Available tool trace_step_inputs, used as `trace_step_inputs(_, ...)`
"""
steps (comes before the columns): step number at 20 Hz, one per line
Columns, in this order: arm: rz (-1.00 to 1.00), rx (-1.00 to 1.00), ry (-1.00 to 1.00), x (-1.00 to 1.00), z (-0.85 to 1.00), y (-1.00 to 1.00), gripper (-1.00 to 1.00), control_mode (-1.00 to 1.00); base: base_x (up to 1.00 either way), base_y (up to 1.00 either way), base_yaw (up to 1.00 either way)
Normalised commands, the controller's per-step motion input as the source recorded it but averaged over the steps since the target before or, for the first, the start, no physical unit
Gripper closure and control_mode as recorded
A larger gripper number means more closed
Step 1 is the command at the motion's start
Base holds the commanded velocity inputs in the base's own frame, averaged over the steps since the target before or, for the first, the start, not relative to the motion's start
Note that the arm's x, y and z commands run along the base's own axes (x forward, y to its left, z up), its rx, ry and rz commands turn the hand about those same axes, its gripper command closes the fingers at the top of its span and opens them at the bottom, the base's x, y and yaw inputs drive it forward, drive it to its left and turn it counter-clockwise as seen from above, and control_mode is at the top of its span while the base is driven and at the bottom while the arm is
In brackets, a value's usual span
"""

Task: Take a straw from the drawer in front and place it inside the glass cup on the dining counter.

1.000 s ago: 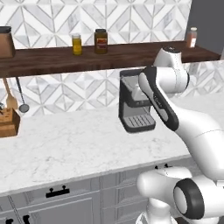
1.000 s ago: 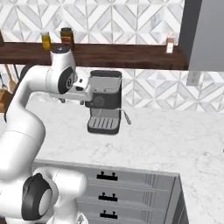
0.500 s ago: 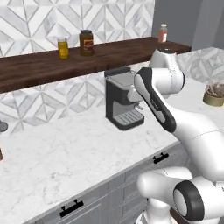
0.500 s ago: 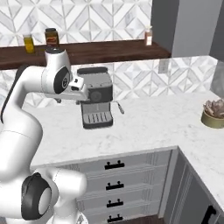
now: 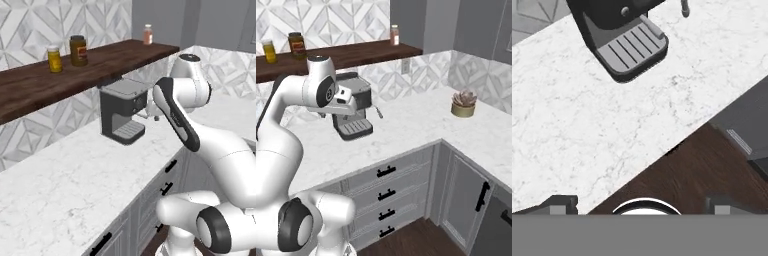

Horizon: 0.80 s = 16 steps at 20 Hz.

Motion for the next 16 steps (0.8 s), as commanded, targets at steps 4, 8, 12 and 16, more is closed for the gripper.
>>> trace_step_inputs(4,0.00,0.00,0.00,0.00,0.00,0.00,-1.00,1.00,0.00,0.47,-0.48)
trace_step_inputs(8,0.00,0.00,0.00,0.00,0.00,0.00,-1.00,1.00,-0.06,0.54,-0.45)
trace_step_inputs(12,0.00,0.00,0.00,0.00,0.00,0.00,-1.00,1.00,-0.27,0.54,-0.45)
trace_step_inputs(16,0.00,0.00,0.00,0.00,0.00,0.00,-1.00,1.00,-0.45,0.44,-0.41)
